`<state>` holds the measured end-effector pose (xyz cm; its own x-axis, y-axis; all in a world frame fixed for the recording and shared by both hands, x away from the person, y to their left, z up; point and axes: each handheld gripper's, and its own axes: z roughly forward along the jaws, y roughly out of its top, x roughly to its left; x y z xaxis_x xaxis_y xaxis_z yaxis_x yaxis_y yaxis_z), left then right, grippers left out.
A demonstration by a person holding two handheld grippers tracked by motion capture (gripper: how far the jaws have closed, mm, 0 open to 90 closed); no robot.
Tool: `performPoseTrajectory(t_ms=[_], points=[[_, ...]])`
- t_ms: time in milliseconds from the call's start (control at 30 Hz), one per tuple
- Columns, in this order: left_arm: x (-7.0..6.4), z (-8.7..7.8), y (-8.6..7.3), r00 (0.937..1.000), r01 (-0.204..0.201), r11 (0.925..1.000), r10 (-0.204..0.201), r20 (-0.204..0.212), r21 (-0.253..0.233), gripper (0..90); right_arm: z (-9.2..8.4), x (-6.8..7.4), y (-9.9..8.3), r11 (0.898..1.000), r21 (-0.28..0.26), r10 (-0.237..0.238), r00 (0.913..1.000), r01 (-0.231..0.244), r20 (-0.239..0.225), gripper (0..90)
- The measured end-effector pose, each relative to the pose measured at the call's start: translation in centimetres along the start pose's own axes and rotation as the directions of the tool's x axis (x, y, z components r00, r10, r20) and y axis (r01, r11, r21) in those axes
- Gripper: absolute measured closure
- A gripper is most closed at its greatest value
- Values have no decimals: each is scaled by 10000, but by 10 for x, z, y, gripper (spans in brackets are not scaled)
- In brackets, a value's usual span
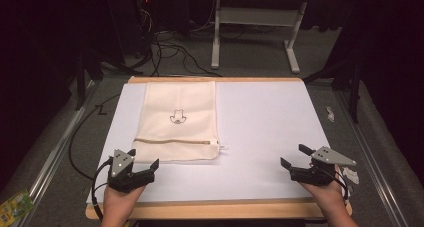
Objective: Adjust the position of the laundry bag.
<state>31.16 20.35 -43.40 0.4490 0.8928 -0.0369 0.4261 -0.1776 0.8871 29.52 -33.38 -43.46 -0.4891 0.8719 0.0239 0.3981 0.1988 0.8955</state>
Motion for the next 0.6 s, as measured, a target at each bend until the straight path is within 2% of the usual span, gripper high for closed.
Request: performPoseTrajectory(t_ms=[67, 100, 167, 267, 300, 367, 467, 533, 600], points=[[4, 4, -1, 9996, 272, 9995, -273, 62, 147, 142, 2, 0, -1, 10000, 58, 13, 10000, -13, 1, 153], [4, 4, -1, 9996, 272, 9995, -273, 62, 147, 144, 2, 0, -1, 10000, 58, 13, 10000, -13, 1, 153], [6, 9, 0, 9977, 591, 9980, -599, 326, 235, 145, 2, 0, -1, 9999, 71, 92, 9999, -92, 53, 152], [4, 15, 2, 9951, 446, 9981, -481, 868, 416, 144, 2, 5, -2, 9999, 160, 17, 9998, -20, 201, 150], [4, 15, 2, 9951, 446, 9981, -481, 868, 416, 143, 3, 6, -2, 9998, 181, 28, 9997, -32, 237, 150], [4, 15, 1, 9891, 441, 9980, -499, 1387, 450, 140, 5, 8, -2, 9998, 211, 29, 9997, -34, 235, 150], [5, 14, 1, 9898, 281, 9985, -343, 1379, 467, 157, 10, 8, -1, 9997, 228, -10, 9997, 4, 256, 150], [8, 14, 1, 9893, 405, 9982, -463, 1384, 445, 168, 15, 10, 2, 9994, 356, 44, 9996, -53, 271, 150], [11, 14, 0, 9886, 579, 9976, -627, 1371, 386, 173, 21, 16, 7, 9990, 436, -136, 9997, 127, 207, 150]])
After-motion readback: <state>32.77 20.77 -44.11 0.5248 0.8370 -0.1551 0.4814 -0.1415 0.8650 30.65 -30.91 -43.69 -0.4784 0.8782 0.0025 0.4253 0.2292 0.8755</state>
